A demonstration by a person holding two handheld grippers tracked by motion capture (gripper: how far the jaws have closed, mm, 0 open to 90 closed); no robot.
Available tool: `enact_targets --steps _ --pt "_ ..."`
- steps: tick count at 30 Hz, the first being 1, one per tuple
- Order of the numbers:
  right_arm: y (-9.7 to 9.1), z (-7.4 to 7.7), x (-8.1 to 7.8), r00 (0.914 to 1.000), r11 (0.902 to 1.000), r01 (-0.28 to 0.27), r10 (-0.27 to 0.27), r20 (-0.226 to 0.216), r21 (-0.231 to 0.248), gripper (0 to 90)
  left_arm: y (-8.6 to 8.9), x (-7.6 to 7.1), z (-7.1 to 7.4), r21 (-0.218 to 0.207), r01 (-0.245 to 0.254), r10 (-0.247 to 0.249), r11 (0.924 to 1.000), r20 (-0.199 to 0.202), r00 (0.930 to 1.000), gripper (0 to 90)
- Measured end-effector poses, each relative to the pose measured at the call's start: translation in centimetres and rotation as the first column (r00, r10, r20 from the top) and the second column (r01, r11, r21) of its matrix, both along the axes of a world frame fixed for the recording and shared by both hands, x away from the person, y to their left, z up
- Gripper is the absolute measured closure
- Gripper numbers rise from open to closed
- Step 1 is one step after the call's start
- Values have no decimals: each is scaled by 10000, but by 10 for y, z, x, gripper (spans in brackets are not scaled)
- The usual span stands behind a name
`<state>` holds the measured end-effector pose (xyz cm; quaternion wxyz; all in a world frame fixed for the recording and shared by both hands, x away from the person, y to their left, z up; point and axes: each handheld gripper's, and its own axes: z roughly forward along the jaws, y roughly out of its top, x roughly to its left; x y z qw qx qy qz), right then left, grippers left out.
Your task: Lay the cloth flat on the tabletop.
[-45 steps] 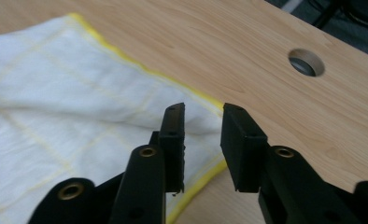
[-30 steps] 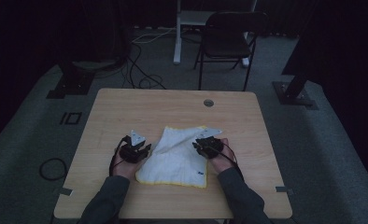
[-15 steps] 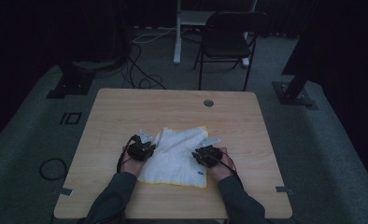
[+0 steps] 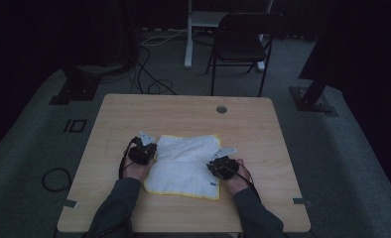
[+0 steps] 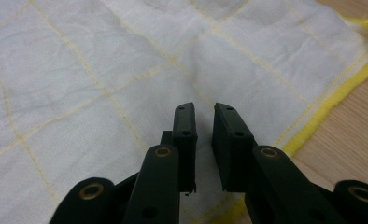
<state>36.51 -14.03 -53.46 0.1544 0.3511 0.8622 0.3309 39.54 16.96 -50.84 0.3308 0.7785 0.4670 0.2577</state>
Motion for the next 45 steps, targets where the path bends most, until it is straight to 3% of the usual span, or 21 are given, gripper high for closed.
enact_targets --steps 9,10,17,19,23,24,28,29,35,37,39,41,42,45 --pt "-3 1 0 10000 9998 -50 51 34 -173 817 -3 12 4 -121 -88 90 9999 137 9999 866" --pt "-5 1 -1 10000 9997 -59 59 -4 -216 819 -3 11 3 -236 -85 87 9997 108 9999 800" --pt "-13 3 -5 10000 9987 -90 89 -19 -502 819 -5 8 -6 -168 155 -159 9997 -215 9996 767" --pt "-20 3 -7 9999 9987 -33 28 -115 -508 818 -12 7 -13 25 391 -389 9992 -448 9982 754" --pt "-25 3 -8 9998 9989 38 -47 -188 -460 817 -15 9 -16 -13 310 -310 9995 -575 9979 721" --pt "-27 3 -9 9998 9992 25 -33 -200 -394 816 -15 14 -17 -376 189 -215 9991 -691 9974 687" --pt "-27 3 -9 9998 9991 20 -28 -191 -431 814 -15 19 -14 -718 148 -197 9973 -679 9975 606" --pt "-27 3 -9 9998 9991 32 -39 -183 -420 813 -17 24 -12 -984 93 -158 9951 -658 9977 600" --pt "-27 2 -10 9997 9994 173 -178 -154 -284 813 -22 34 -12 -1130 11 -105 9936 -828 9965 567" --pt "-28 1 -11 9997 9996 202 -204 -117 -208 810 -26 44 -19 -1413 -149 -25 9899 -1217 9926 563" --pt "-29 1 -11 9996 9996 252 -254 -145 -159 809 -27 47 -22 -1465 -161 -53 9891 -1444 9895 585" --pt "-29 1 -11 9996 9996 249 -251 -135 -158 810 -30 47 -22 -1549 -124 -115 9879 -1525 9882 807" --pt "-29 1 -11 9996 9996 252 -254 -129 -127 809 -31 45 -20 -1590 -70 -163 9872 -1450 9893 850" --pt "-30 1 -12 9997 9997 223 -224 -105 -94 809 -41 34 -9 -1578 500 -654 9862 -940 9934 866"
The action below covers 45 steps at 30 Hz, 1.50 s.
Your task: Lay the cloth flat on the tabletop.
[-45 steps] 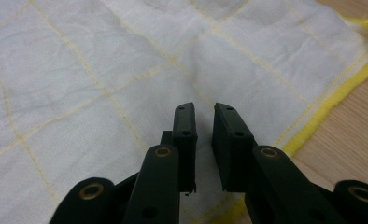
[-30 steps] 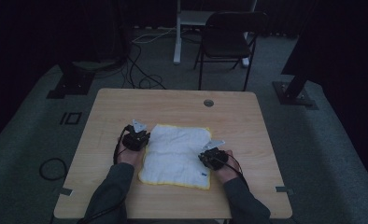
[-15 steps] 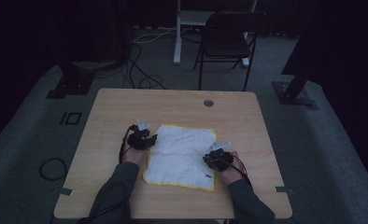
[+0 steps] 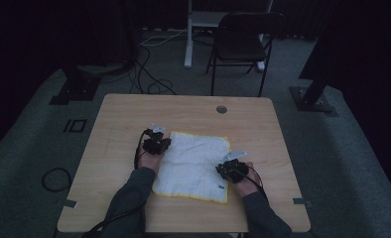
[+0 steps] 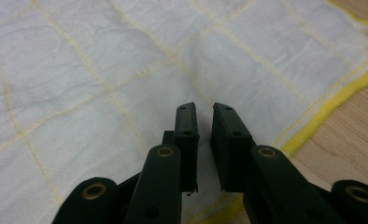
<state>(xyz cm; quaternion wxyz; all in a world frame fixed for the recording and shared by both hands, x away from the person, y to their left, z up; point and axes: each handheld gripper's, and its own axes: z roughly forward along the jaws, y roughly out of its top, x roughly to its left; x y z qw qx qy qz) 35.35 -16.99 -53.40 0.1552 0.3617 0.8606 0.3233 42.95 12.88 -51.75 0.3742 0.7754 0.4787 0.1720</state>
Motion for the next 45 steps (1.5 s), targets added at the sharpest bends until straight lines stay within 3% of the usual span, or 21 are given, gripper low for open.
enact_targets --steps 3,6,10,12,14,17,18,22,26,28,30,31,35,38,42,44,45 --pt "0 0 0 10000 10000 8 -8 25 -7 809 -11 -13 12 -18 501 -500 9987 439 9978 863" --pt "0 0 -1 10000 10000 -1 1 63 8 810 -22 -27 17 -91 1141 -1133 9934 629 9916 852" --pt "0 0 -1 10000 10000 7 -7 57 23 809 -34 -39 13 -54 2072 -2068 9783 405 9775 781" --pt "0 0 -1 10000 10000 21 -21 48 36 809 -37 -44 11 0 2280 -2279 9737 274 9733 764" --pt "0 0 -1 10000 10000 19 -19 48 37 809 -37 -47 11 17 2338 -2337 9723 386 9715 754" --pt "0 -1 -1 10000 10000 -3 3 65 18 809 -35 -47 14 79 2111 -2112 9774 581 9757 749" --pt "0 -1 -1 10000 10000 -7 7 67 14 809 -31 -45 18 -2 1822 -1817 9833 679 9810 745" --pt "0 -1 -1 10000 10000 -5 5 65 37 808 -29 -38 21 -92 1667 -1657 9860 667 9839 681" --pt "0 -1 -1 10000 10000 -6 5 73 49 808 -39 -34 15 -72 2149 -2145 9766 401 9759 624" --pt "-1 -1 -1 10000 10000 -4 3 71 64 808 -47 -35 12 198 2409 -2415 9704 395 9696 600" --pt "-1 -1 -1 10000 10000 -5 4 82 86 808 -53 -35 9 619 2352 -2375 9700 343 9708 589" --pt "-1 -1 -1 10000 10000 -1 0 87 83 808 -53 -34 7 749 2208 -2234 9724 279 9743 596" --pt "-1 -1 -1 10000 10000 -6 5 94 76 807 -44 -25 6 839 1899 -1926 9782 250 9810 865" --pt "-1 -1 -1 10000 10000 -16 15 90 84 807 -35 -21 11 833 1695 -1735 9820 432 9839 891" --pt "-1 -1 -1 10000 10000 10 -10 86 59 807 -14 -8 19 548 905 -946 9944 781 9924 895" --pt "-1 -1 -1 10000 10000 -2 2 99 46 807 -8 -5 20 530 725 -767 9960 831 9936 895" --pt "-1 -1 -1 10000 10000 -4 3 97 45 807 1 2 21 533 364 -411 9979 888 9952 895"
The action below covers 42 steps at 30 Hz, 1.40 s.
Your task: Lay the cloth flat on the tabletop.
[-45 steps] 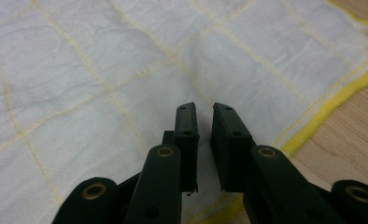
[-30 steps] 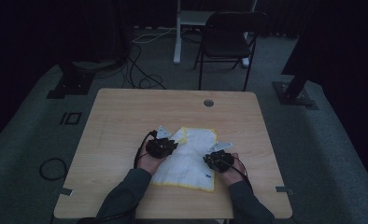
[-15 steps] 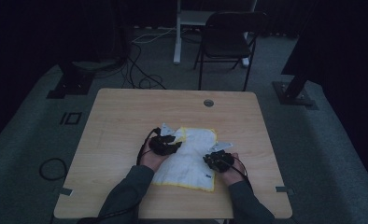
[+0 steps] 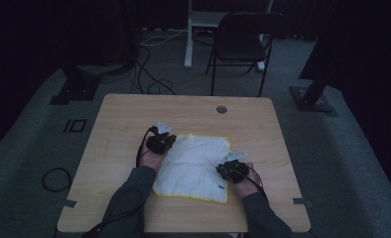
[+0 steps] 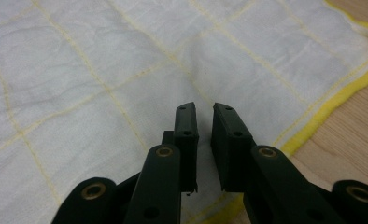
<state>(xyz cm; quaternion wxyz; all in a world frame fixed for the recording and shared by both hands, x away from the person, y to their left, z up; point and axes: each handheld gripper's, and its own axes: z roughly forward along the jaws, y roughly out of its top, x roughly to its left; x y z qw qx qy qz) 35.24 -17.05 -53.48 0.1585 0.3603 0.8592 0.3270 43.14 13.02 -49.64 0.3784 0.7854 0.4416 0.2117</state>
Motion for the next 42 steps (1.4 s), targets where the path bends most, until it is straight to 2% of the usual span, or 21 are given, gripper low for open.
enact_targets --steps 3,4,5,10,12,14,15,17,21,22,23,24,26,28,29,30,32,37,38,42 --pt "0 0 0 10000 10000 -17 17 2 -12 804 12 9 -3 29 -417 418 9991 -33 9991 894" --pt "0 0 0 10000 10000 -20 20 -1 -8 802 12 9 -3 29 -417 418 9991 -33 9991 893" --pt "-1 0 0 10000 10000 -26 26 -6 -15 800 18 15 -7 92 -649 651 9978 -125 9978 893" --pt "-2 0 0 10000 10000 -32 32 -29 2 788 25 21 -16 66 -960 962 9954 -375 9947 888" --pt "-3 0 0 10000 10000 -21 21 -28 18 769 26 21 -21 135 -1048 1054 9944 -512 9931 873" --pt "-4 0 0 10000 10000 41 -40 -44 50 756 27 20 -21 142 -1108 1114 9937 -513 9925 812" --pt "-5 0 0 10000 10000 70 -70 -45 40 750 31 17 -20 -32 -1219 1217 9925 -471 9915 792" --pt "-6 0 1 9999 9999 107 -106 -80 82 745 33 12 -17 -86 -1221 1216 9925 -412 9917 761" --pt "-8 0 2 9997 9997 223 -222 -78 83 739 34 -11 -9 -86 -792 791 9968 -168 9967 728" --pt "-9 0 2 9997 9997 246 -246 -72 94 737 34 -11 -9 -86 -792 791 9968 -168 9967 721" --pt "-9 0 3 9996 9996 265 -264 -35 67 734 33 -23 -7 -78 -596 595 9982 -101 9982 718" --pt "-9 0 3 9996 9996 293 -292 -10 15 731 33 -23 -7 -78 -596 595 9982 -101 9982 715" --pt "-10 0 3 9994 9993 355 -355 58 -62 728 31 -39 -8 65 -243 243 9997 -49 9997 705" --pt "-12 0 4 9992 9992 402 -402 73 -52 727 30 -58 -12 -40 73 -74 10000 -162 9998 701" --pt "-12 0 4 9992 9992 402 -402 73 -52 727 30 -58 -12 -40 73 -74 10000 -162 9998 700" --pt "-13 0 5 9990 9990 437 -436 98 -72 725 28 -68 -16 31 330 -329 9995 -259 9991 698" --pt "-14 0 6 9986 9986 510 -508 167 -129 724 24 -78 -23 236 672 -664 9975 -353 9972 698" --pt "-18 0 8 9976 9977 671 -670 153 -120 724 16 -85 -34 555 896 -861 9944 -623 9943 704" --pt "-18 0 8 9976 9976 678 -676 138 -102 724 12 -85 -41 793 973 -910 9921 -795 9927 708" --pt "-20 -1 7 9972 9973 736 -736 120 33 724 11 -86 -41 1018 975 -907 9900 -696 9934 762"
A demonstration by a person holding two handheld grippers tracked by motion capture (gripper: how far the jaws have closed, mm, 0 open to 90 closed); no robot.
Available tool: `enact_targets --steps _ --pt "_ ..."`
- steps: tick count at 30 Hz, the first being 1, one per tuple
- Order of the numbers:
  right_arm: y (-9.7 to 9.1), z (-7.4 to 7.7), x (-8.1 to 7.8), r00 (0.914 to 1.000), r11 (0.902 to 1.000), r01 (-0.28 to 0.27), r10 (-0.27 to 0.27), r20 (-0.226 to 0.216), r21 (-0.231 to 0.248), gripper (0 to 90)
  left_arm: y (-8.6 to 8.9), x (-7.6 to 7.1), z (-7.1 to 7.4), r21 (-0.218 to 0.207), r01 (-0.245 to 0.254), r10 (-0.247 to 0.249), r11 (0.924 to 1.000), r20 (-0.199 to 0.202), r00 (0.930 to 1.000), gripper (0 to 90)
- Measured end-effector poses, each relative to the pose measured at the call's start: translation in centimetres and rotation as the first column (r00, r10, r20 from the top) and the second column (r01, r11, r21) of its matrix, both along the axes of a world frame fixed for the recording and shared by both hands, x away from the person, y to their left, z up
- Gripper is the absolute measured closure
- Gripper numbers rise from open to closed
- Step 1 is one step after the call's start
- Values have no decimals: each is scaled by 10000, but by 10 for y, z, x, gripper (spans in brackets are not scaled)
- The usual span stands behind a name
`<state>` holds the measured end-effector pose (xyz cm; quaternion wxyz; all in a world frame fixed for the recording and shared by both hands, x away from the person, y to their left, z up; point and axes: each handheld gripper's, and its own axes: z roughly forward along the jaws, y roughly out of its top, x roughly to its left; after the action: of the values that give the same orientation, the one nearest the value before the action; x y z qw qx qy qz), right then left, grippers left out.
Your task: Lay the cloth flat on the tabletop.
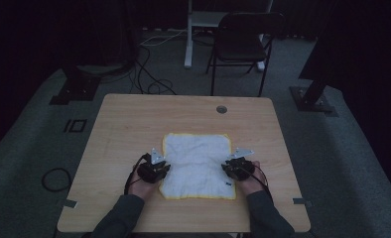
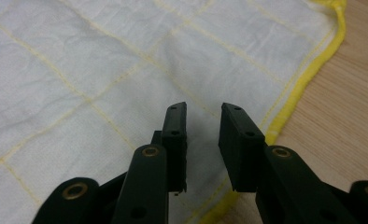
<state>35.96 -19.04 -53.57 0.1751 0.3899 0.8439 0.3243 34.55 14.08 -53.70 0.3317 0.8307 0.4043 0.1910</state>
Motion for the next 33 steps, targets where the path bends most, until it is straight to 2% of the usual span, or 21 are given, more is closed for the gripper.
enact_targets --steps 2,7,19,33 --pt "-1 0 -1 10000 9999 32 -32 -28 99 720 1 -2 0 140 -30 29 9999 104 9999 803" --pt "-1 -2 -3 10000 9996 75 -75 12 269 705 6 -4 -1 112 -113 112 9999 132 9999 852" --pt "16 -4 -3 9995 9987 -225 214 239 454 668 26 -13 -3 -265 -744 747 9969 122 9971 853" --pt "21 -4 -3 9990 9980 -389 377 233 500 629 32 -16 -2 -263 -1122 1124 9933 64 9936 851"
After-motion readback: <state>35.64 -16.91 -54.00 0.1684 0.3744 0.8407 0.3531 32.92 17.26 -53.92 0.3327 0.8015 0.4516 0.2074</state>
